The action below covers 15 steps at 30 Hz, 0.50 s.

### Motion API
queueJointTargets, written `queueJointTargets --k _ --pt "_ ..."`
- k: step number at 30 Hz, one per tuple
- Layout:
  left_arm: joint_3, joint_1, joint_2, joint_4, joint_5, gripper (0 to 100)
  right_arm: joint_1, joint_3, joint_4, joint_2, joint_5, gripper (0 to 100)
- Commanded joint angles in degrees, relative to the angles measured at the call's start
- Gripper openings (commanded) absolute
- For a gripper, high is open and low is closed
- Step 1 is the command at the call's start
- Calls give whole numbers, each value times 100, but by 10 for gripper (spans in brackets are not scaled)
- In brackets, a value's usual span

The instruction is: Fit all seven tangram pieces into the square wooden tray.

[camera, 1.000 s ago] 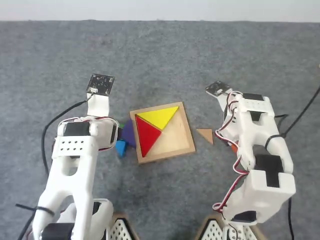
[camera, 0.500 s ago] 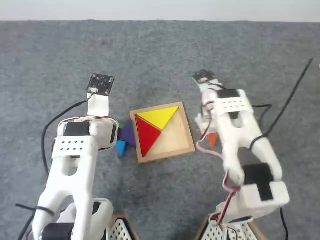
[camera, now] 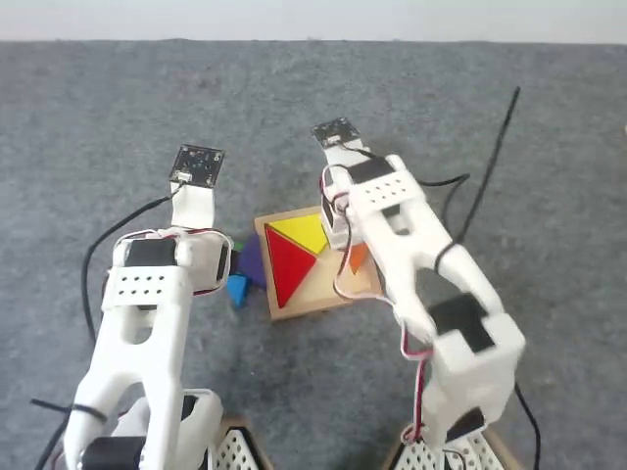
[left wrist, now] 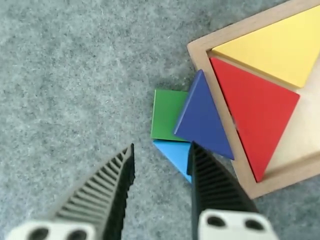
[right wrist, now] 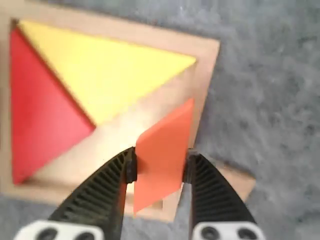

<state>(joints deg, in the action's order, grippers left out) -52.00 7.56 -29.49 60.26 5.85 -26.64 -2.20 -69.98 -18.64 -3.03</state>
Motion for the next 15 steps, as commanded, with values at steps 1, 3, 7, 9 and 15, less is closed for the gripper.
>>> queueJointTargets --k 1,3,7,9,15 --pt "13 18 -35 -97 44 165 -4 730 -66 -338 -308 65" --pt "13 -9 -35 -97 44 165 -4 809 -57 -514 -343 65" --pt "13 -9 -35 -97 44 165 -4 993 -57 -681 -325 69" --pt "13 -9 -35 -97 44 165 -4 1073 -66 -725 -316 70" --pt "13 -9 -35 -88 44 165 -4 1090 -66 -752 -308 206"
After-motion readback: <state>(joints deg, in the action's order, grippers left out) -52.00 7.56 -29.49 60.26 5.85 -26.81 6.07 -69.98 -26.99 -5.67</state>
